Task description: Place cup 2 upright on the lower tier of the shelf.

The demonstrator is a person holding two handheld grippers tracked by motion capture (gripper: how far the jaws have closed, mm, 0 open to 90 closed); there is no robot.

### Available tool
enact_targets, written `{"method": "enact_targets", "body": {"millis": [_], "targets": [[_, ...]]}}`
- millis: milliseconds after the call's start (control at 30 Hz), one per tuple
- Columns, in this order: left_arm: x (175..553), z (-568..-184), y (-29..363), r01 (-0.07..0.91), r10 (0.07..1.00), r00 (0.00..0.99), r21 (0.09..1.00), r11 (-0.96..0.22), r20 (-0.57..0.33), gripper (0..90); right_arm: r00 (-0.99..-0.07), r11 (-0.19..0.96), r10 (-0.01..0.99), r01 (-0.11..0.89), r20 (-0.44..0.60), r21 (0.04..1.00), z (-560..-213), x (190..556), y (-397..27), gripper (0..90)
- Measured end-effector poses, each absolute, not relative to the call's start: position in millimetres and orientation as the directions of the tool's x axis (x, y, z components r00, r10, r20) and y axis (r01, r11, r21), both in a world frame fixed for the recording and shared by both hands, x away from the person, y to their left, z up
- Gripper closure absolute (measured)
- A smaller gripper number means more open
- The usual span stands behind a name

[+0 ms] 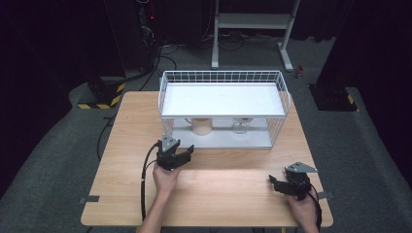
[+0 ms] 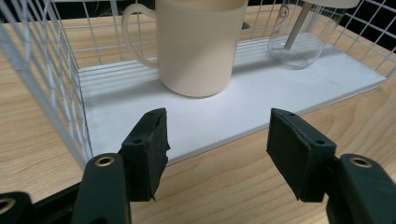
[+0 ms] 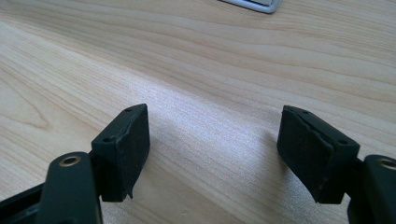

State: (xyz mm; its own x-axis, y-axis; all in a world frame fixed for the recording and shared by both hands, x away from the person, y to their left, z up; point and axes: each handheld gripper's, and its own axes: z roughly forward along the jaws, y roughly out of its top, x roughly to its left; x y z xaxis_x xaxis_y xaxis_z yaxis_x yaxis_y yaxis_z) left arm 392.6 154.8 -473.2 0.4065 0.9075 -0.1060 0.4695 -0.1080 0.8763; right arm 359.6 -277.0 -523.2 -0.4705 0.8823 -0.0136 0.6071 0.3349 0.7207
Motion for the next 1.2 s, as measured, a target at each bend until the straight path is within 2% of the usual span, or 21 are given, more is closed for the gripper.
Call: {"method": "enact_targets", "body": {"millis": [500,633,1200], "targets": [[377.3,-461.2,169.7,0.473,0.907,0.400,0.877,-0.081,-0.132,34.1,-0.470,0.335,0.883,0.607,-0.015,0.721,-523.3,359.6,-276.9,25.5],[373.1,-458.6,172.0,0.466,0.913,0.394,0.879,-0.100,-0.105,33.6,-0.470,0.334,0.883,0.607,-0.014,0.721,-523.2,359.6,-276.9,25.5],[357.3,-452.5,182.1,0.473,0.914,0.392,0.875,-0.104,-0.103,31.2,-0.470,0.335,0.883,0.607,-0.014,0.721,-523.3,359.6,-276.9,25.5]]}}
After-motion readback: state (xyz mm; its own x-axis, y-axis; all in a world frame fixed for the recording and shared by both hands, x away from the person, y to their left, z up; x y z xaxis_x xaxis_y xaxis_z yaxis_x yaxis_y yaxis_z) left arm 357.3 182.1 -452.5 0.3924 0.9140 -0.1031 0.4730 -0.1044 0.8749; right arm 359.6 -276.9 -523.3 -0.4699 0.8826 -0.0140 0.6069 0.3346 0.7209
